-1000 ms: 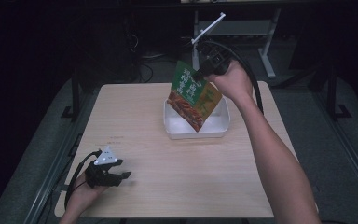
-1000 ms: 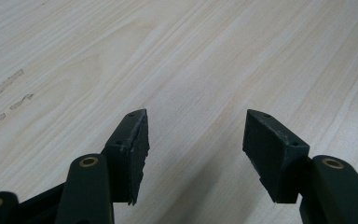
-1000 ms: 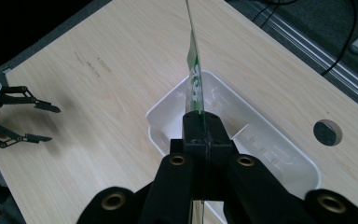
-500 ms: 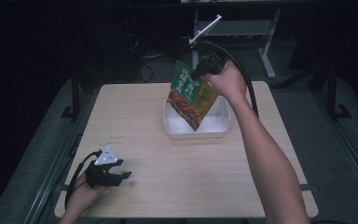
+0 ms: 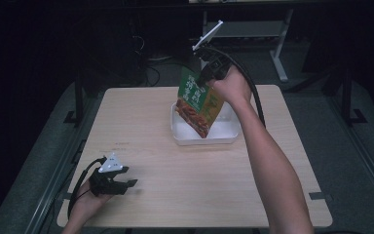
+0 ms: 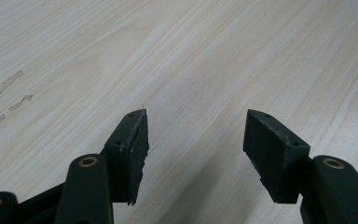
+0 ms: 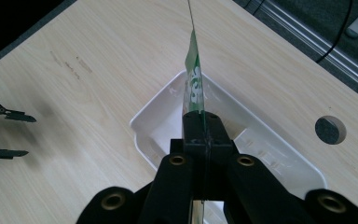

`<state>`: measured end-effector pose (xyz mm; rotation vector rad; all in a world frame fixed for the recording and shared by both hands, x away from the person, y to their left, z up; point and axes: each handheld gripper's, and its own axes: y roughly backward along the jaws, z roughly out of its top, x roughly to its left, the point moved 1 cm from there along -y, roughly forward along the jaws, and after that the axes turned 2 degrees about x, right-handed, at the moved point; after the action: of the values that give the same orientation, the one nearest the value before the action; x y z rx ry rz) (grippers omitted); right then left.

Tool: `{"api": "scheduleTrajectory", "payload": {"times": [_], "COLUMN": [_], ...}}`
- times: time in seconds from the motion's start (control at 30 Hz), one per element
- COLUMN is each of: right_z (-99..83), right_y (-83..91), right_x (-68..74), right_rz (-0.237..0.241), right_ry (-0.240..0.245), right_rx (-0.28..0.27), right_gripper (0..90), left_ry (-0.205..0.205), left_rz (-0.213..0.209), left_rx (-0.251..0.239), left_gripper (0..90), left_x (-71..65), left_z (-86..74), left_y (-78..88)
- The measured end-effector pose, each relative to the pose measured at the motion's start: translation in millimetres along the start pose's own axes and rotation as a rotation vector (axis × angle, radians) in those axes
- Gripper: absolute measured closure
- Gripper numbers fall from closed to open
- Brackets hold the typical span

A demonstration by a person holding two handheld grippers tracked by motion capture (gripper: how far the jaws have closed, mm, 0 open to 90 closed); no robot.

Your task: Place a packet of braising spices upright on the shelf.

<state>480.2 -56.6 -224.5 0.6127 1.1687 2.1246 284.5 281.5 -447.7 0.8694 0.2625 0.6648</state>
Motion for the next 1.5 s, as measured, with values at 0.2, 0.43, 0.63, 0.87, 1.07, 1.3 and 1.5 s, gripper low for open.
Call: {"api": "scheduleTrajectory", "payload": {"times": [0.2,0.43,0.63,0.87,1.07,1.3,1.5], "right_z": [3.3,5.0,3.0,-5.2,-20.7,-40.4,-58.1], "right_y": [-13.0,-29.4,-35.7,-34.2,-30.6,-31.9,-32.2], "right_x": [1.7,5.1,1.7,0.3,-4.9,-12.4,-19.3], "right_rz": [0.001,-0.002,0.007,0.022,0.034,0.053,0.076], "right_ry": [-0.003,-0.004,-0.016,-0.019,-0.017,-0.023,-0.037], "right_rx": [0.032,0.059,0.036,-0.017,-0.033,-0.048,-0.068], "right_gripper": [90.0,90.0,89.6,79.5,76.3,75.0,75.8], "left_ry": [0.002,0.006,0.004,0.001,0.0,-0.002,0.0], "left_rz": [0.001,0.004,0.004,0.002,0.002,0.004,0.001], "left_rx": [-0.002,-0.007,-0.006,-0.004,0.001,0.002,0.004], "left_gripper": [39.9,39.6,39.6,39.5,39.4,39.3,39.3], "left_x": [-0.2,0.0,0.3,-0.4,-0.1,-0.9,-1.3], "left_z": [-0.1,-0.3,-0.3,0.0,-0.1,0.0,0.0], "left_y": [0.0,0.4,0.3,0.1,-0.7,-1.5,-2.6]}}
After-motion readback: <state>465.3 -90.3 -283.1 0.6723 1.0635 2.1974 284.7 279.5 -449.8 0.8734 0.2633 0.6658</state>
